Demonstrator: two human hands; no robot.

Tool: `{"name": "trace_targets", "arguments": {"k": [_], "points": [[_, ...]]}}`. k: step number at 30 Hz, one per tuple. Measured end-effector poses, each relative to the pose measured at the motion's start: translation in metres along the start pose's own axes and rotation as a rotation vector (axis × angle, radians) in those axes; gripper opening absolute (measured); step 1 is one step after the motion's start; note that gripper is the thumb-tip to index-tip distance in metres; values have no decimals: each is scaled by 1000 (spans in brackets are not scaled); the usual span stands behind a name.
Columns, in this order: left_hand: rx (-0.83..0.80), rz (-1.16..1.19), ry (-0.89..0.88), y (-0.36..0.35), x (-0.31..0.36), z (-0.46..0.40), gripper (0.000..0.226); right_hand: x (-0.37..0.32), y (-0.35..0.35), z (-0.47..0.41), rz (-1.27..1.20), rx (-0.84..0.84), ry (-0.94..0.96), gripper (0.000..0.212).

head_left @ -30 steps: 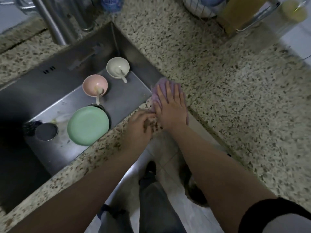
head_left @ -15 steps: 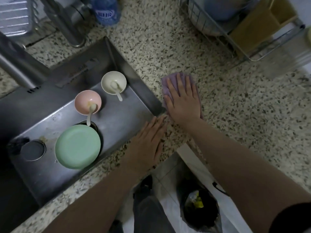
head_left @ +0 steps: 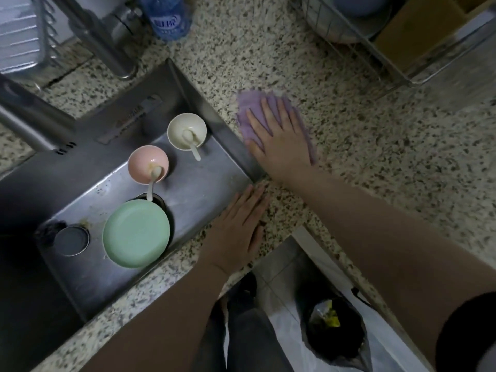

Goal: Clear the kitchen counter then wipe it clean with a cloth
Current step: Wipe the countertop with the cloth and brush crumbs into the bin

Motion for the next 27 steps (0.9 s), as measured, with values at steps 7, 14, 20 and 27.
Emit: {"name": "trace_targets", "arguments": {"k": [7, 14, 20, 27], "points": [[28, -4, -57, 0, 5, 2, 54, 69, 1, 89, -49, -56, -244, 66], [27, -12, -47, -5, 0, 3, 54, 84, -2, 103, -36, -30, -465, 62], [55, 128, -75, 5, 4, 4, 57, -41, 5, 134, -112, 146, -251, 54], [-65, 329, -94, 8, -1, 5, 58, -153, 4, 163, -293, 322, -126, 50]]}}
Point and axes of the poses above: each hand's wrist, its own z-axis away from the middle knuckle, its own y-axis out of the back of the hand, x = y × z, the point moved 10 cm from there along -z, towards the middle knuckle, and after that the axes turned 15 degrees about y, right-handed, at the moved point
